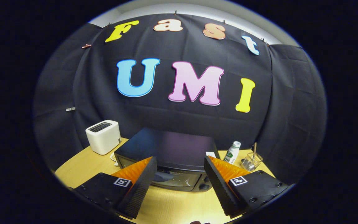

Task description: Open the toaster oven, put the food inside, and close the toaster oven door.

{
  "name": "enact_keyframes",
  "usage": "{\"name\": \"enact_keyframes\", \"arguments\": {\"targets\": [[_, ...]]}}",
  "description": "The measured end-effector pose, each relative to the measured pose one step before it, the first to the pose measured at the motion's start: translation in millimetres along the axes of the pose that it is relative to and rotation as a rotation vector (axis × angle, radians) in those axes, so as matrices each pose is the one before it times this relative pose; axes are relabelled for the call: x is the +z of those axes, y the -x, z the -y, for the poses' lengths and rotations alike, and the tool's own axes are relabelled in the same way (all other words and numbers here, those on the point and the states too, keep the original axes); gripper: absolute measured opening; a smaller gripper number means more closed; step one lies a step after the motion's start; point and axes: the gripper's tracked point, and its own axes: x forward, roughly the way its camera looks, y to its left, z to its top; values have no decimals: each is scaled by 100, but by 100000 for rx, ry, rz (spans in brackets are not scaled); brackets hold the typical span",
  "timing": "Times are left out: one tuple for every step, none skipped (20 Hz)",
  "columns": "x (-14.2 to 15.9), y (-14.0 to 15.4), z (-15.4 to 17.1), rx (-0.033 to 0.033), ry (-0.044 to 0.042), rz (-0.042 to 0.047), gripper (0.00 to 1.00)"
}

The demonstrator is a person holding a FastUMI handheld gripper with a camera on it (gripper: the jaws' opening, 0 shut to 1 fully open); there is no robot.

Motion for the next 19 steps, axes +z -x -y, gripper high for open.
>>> {"name": "enact_keyframes", "arguments": {"targets": [[1015, 787, 1074, -983, 844, 2797, 99], [811, 732, 946, -1412, 634, 2288, 99], [632, 620, 920, -1250, 85, 2047, 99], [706, 726, 898, -1646, -217, 1877, 99], [759, 671, 868, -1385, -264, 2098, 99], [649, 655, 694, -1116, 246, 1824, 99], [388, 614, 722, -1168, 607, 471, 99], [132, 974, 534, -170, 837, 409, 99], [343, 630, 466, -769, 699, 650, 99], [247, 765, 483, -802, 487, 831, 99], [-31, 503, 433, -499, -251, 99, 99], [-11, 544, 180, -196, -501, -70, 99], [9, 335, 285, -544, -347, 11, 99], [3, 296, 284, -839, -296, -117, 99], [-42, -3, 226, -561, -476, -482, 99], [-132, 124, 109, -356, -915, -928, 99], [-95, -122, 61, -230, -1215, -615, 99], [35, 144, 208, -681, -1290, -202, 99], [151, -44, 190, -563, -771, 45, 99]]}}
